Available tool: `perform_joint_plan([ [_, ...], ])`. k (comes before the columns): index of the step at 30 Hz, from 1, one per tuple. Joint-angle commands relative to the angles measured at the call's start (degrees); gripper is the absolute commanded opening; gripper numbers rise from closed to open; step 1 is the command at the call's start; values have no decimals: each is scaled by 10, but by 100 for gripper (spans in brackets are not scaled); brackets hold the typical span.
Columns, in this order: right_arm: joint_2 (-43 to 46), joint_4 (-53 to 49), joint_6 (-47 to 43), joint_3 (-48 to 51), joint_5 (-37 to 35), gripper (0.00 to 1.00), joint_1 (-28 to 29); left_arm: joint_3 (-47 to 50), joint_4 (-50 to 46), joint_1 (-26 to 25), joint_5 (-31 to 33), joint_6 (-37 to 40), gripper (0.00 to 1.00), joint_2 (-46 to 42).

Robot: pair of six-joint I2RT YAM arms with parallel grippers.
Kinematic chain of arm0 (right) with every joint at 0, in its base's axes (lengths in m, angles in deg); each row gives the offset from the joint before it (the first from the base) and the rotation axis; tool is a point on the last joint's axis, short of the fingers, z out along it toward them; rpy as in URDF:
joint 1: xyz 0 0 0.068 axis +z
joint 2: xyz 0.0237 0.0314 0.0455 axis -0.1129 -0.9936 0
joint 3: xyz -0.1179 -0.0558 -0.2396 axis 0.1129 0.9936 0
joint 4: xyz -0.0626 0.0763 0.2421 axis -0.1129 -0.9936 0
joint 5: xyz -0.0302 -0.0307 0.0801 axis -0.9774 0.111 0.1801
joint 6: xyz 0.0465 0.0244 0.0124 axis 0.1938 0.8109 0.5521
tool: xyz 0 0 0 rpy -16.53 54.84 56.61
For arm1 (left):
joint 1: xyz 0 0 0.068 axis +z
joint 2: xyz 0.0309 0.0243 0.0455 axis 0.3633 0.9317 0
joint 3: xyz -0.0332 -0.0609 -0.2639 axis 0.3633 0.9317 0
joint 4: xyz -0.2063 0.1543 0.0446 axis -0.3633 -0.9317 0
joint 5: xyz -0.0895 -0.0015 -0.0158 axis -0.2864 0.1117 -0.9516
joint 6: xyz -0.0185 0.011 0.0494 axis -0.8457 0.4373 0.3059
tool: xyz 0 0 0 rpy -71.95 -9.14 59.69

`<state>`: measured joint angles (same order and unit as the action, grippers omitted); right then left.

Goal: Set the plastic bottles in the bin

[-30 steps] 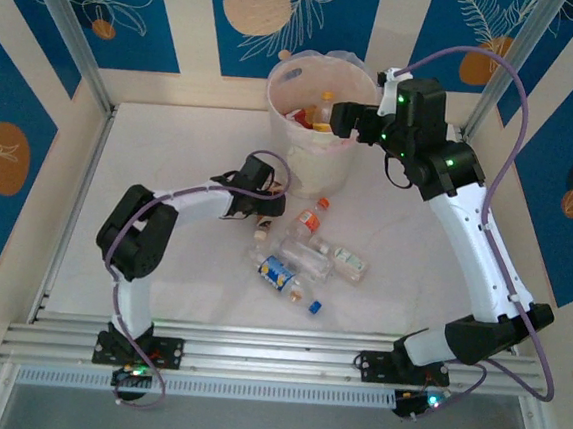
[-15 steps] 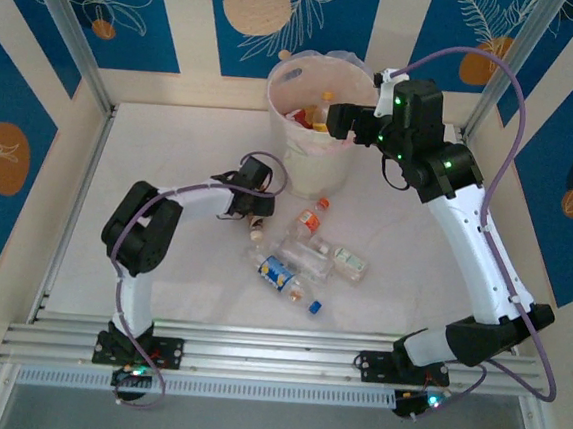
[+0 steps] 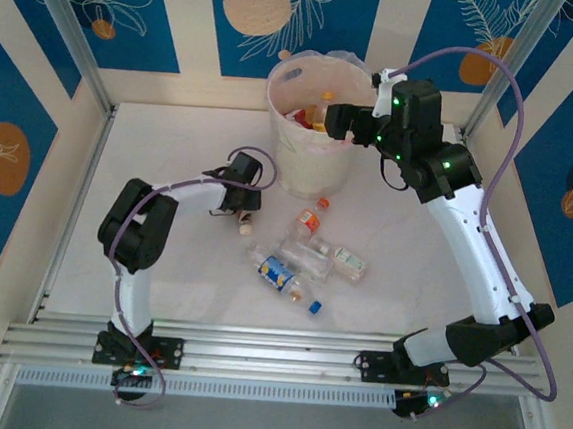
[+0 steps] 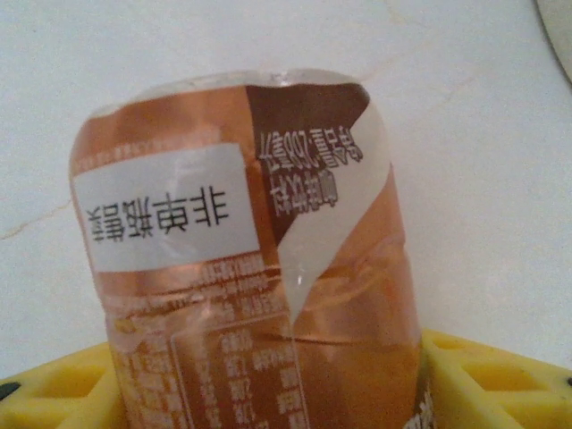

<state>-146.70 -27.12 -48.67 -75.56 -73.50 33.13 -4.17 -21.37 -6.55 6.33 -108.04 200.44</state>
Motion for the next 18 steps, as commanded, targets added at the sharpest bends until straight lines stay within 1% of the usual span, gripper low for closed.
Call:
perform_joint_plan([
  [1, 13, 14, 1, 7, -6, 99, 4, 17, -16, 15, 8, 2, 58, -10],
  [6, 13, 14, 2, 7, -3, 99, 5, 23, -12, 17, 7, 14, 57, -45],
  [12, 12, 14, 6, 11, 10, 99, 5, 37, -1, 16, 3, 36, 57, -118],
  [18, 10, 19, 17, 15, 39, 99, 5, 66, 43, 16, -33, 78, 57, -212],
])
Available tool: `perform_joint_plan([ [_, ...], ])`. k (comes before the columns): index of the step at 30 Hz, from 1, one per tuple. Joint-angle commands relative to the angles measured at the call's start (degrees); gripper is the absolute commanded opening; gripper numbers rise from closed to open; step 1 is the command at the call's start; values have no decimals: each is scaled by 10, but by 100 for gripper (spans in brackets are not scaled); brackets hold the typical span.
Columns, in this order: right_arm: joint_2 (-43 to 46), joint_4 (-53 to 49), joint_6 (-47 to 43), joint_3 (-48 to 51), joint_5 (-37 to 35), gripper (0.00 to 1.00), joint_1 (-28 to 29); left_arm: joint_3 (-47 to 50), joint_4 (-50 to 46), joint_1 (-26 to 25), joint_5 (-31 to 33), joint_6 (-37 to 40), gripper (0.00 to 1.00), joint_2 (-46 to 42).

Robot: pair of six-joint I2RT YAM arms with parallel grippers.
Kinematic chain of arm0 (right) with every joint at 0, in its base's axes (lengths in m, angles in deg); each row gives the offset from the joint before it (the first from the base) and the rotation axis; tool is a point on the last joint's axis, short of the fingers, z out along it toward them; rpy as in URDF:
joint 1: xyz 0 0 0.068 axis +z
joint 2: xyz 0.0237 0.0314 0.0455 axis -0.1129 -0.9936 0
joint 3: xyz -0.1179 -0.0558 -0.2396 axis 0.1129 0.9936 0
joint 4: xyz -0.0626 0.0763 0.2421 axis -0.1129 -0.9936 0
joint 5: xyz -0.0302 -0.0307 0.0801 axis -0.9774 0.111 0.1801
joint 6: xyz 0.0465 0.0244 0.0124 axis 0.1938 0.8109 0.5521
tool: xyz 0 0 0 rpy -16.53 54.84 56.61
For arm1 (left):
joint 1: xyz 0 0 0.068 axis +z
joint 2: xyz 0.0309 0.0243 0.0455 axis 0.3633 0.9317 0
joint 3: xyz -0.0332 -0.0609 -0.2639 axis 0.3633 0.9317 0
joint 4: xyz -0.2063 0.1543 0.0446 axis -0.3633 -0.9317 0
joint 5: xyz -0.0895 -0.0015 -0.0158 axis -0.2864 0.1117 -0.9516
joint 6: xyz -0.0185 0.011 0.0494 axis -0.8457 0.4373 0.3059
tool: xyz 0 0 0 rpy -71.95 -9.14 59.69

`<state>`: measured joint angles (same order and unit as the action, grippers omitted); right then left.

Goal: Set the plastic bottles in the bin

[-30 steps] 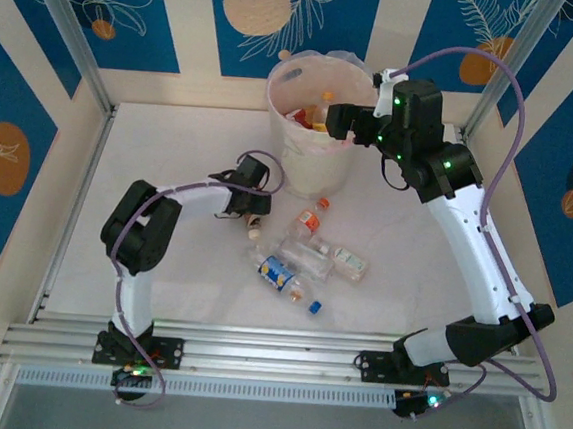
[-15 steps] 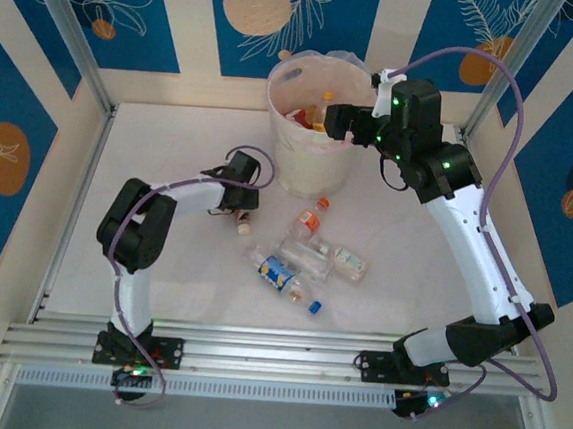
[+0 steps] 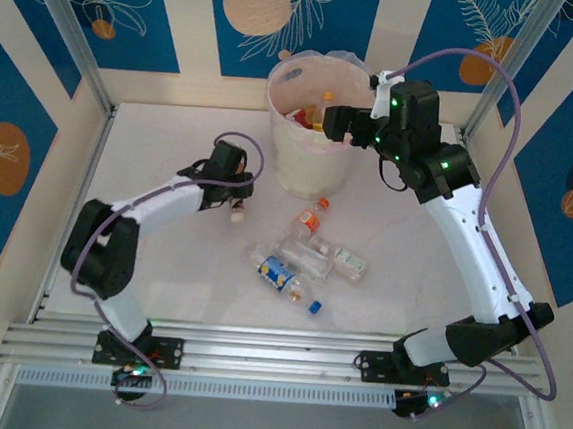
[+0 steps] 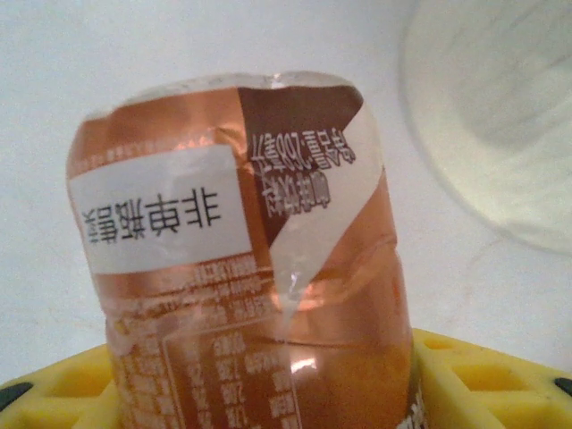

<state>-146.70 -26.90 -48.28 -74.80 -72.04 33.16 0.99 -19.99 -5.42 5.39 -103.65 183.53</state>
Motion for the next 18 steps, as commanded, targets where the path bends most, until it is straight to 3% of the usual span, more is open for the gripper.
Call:
perform_joint_plan([
  [1, 10, 18, 15, 8, 32, 99, 5, 20, 40, 4, -31, 42, 57, -59],
  [10, -11, 18, 36, 5, 126, 99, 5, 76, 172, 1, -152, 104, 57, -177],
  [18, -56, 28, 57, -8, 253, 99, 5, 98, 256, -6, -251, 141, 57, -221],
])
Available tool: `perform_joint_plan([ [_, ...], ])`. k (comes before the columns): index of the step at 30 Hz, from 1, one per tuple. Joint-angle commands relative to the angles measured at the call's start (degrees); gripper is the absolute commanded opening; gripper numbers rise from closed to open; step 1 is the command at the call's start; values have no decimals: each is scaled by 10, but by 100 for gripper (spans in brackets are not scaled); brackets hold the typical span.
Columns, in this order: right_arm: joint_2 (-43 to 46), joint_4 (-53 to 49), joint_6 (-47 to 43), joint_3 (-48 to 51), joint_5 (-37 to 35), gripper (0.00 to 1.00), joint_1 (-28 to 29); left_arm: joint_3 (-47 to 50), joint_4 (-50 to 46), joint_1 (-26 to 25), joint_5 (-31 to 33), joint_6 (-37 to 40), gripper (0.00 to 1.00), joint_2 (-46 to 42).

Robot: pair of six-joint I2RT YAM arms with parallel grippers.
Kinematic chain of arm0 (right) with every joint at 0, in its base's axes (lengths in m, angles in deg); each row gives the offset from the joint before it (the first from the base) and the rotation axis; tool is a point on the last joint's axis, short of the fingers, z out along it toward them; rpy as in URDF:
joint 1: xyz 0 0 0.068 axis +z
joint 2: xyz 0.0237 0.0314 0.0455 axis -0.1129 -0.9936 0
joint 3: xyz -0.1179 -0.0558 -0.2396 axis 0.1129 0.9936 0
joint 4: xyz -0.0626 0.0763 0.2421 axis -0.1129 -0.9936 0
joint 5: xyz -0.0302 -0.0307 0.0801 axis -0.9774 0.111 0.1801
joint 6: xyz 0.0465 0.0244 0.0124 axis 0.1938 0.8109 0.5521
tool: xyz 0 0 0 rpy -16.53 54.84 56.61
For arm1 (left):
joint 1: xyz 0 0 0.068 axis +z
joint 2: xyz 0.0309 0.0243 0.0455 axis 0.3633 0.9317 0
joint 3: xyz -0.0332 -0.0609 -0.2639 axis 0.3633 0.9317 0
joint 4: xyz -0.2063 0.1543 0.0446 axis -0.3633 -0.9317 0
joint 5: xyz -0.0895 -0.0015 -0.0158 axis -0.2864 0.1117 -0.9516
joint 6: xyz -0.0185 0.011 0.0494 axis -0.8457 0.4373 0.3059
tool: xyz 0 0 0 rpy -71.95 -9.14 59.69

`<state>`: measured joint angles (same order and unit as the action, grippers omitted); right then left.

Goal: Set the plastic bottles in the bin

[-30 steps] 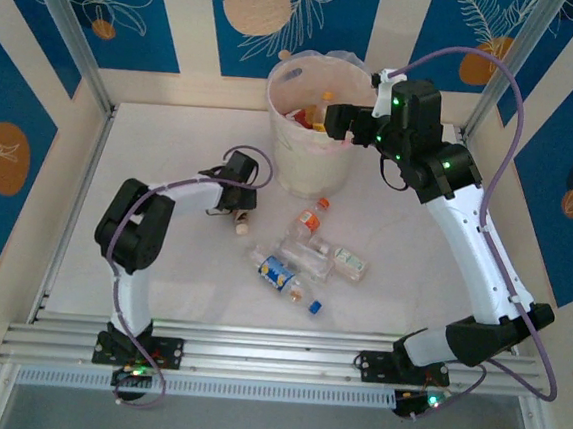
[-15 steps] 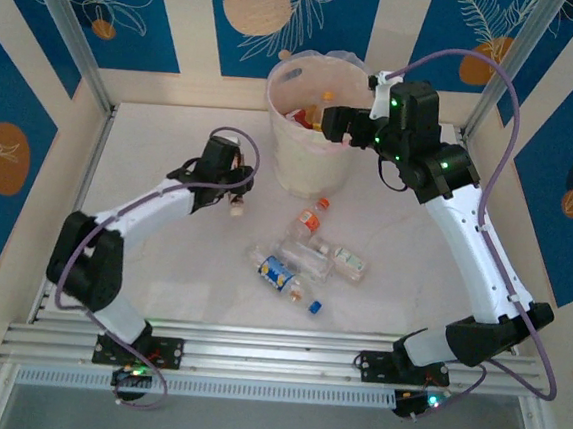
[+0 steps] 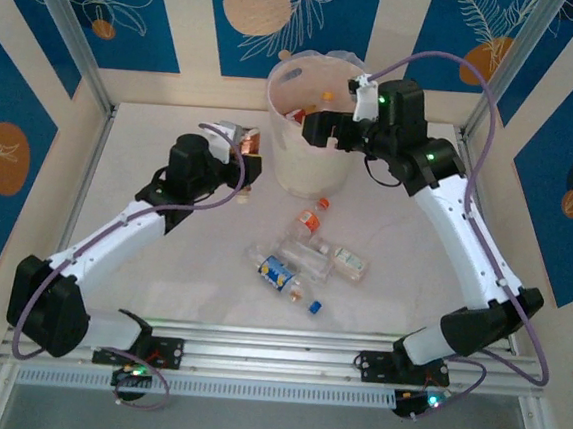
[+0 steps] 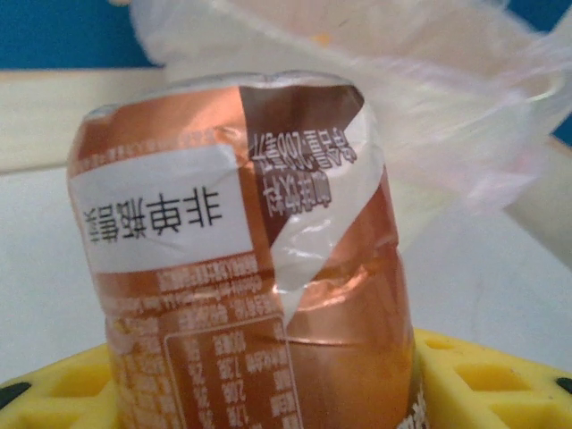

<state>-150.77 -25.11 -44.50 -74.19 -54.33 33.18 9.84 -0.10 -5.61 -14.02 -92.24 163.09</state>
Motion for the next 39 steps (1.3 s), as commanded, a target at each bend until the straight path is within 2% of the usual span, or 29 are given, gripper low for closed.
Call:
perform_joint_plan([
  [1, -21, 13, 23, -15, 95, 99, 5, 11, 65, -5, -64, 31, 57, -19],
  [7, -57, 28, 44, -29, 192, 99, 10, 15, 98, -12, -101, 61, 58, -27],
  [12, -83, 37, 58, -42, 239, 100, 20, 13, 112, -17, -112, 81, 59, -32],
  [20, -126, 29, 60, -80, 255, 94, 45, -2, 120, -29, -137, 104, 59, -28],
  [39, -170, 17, 69, -99, 267, 81, 70, -12, 136, -44, -128, 120, 59, -34],
])
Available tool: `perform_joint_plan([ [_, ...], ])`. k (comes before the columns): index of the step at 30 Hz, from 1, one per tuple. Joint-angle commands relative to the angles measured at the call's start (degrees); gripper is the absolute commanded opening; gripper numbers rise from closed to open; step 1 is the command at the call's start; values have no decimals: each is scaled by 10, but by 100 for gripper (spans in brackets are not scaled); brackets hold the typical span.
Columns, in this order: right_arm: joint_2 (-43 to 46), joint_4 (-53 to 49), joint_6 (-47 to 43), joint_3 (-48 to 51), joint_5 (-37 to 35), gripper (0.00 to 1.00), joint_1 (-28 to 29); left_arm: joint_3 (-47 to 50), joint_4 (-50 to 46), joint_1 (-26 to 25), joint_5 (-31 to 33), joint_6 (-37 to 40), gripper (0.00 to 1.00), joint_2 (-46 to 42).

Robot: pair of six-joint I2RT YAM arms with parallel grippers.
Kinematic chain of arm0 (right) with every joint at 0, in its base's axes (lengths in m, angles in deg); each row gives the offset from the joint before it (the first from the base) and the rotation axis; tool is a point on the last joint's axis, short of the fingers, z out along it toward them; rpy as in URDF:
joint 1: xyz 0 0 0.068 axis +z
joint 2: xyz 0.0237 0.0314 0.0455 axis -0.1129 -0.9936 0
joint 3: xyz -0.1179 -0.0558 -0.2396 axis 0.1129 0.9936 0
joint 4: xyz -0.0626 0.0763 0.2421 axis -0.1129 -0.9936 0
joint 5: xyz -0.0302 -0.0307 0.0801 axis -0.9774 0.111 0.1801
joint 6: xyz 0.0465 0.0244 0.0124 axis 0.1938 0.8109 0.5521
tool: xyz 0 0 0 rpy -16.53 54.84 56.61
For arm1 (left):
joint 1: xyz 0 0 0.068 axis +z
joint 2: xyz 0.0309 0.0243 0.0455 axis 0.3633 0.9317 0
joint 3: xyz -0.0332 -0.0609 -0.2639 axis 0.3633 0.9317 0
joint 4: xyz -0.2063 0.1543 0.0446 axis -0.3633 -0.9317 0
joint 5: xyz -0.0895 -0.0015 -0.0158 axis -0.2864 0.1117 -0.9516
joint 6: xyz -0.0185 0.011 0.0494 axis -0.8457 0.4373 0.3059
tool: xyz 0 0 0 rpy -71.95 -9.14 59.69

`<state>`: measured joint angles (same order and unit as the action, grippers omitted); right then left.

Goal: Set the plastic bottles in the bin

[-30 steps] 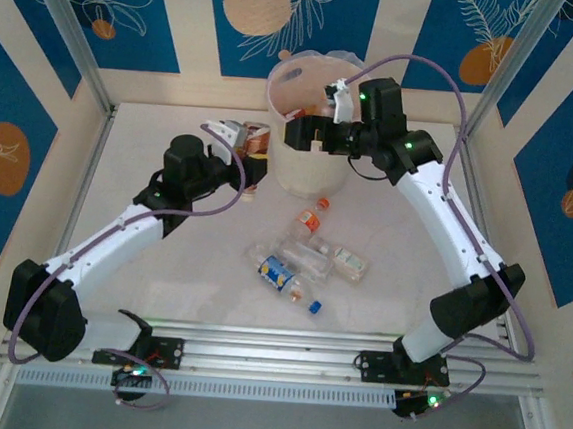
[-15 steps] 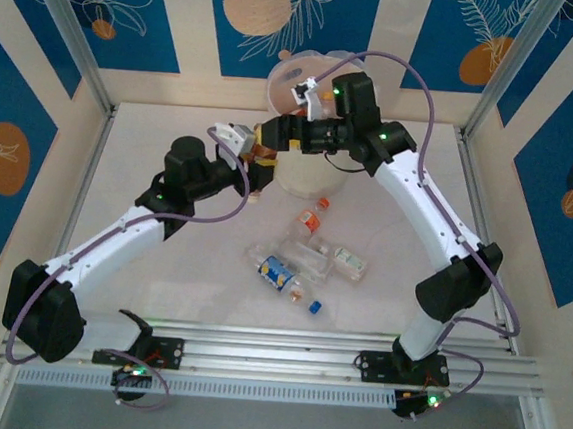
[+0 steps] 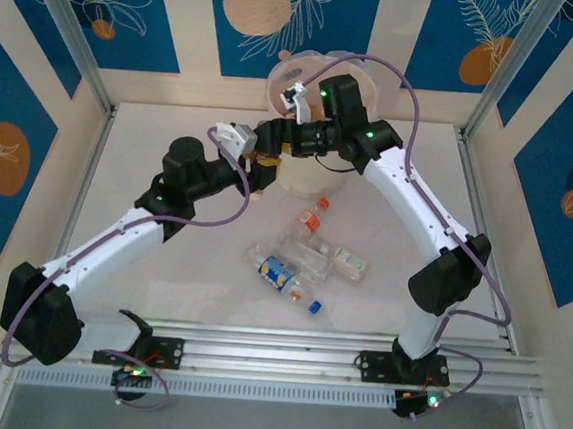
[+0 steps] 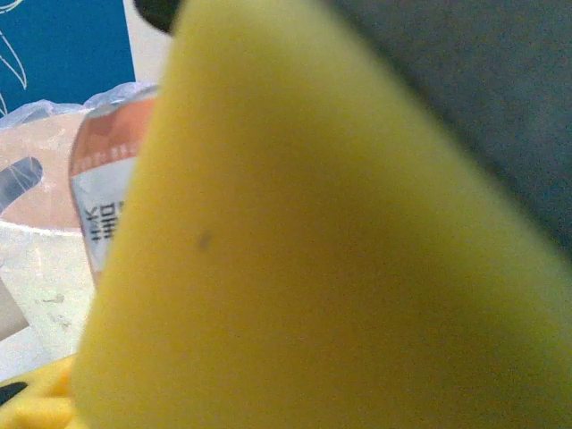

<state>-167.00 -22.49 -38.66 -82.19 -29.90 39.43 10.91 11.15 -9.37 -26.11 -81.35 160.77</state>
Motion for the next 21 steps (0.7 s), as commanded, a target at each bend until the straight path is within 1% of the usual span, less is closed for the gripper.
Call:
perform_joint_plan([
  [1, -10, -12, 11, -21, 23, 79, 8, -24, 22, -8, -6, 12, 59, -10],
  [5, -12, -25, 9, -28, 9, 73, 10, -26, 21, -8, 5, 14, 59, -11],
  [10, -8, -27, 11, -32, -5, 60, 8, -27, 15, -8, 14, 17, 60, -11],
  [12, -8, -27, 12, -36, -7, 56, 6, -28, 11, -8, 16, 17, 63, -11],
  [14, -8, -28, 13, -41, -8, 55, 5, -29, 6, -9, 18, 16, 69, -11],
  [17, -6, -31, 11, -50, -13, 54, 0, -31, -4, -8, 24, 16, 87, -13],
  [18, -5, -32, 10, -53, -16, 53, -2, -30, -8, -8, 26, 15, 96, -14],
  [19, -3, -33, 9, -57, -19, 53, -4, -31, -11, -8, 26, 15, 100, -16],
  [21, -1, -39, 4, -65, -27, 53, -9, -29, -15, -8, 28, 13, 99, -22],
])
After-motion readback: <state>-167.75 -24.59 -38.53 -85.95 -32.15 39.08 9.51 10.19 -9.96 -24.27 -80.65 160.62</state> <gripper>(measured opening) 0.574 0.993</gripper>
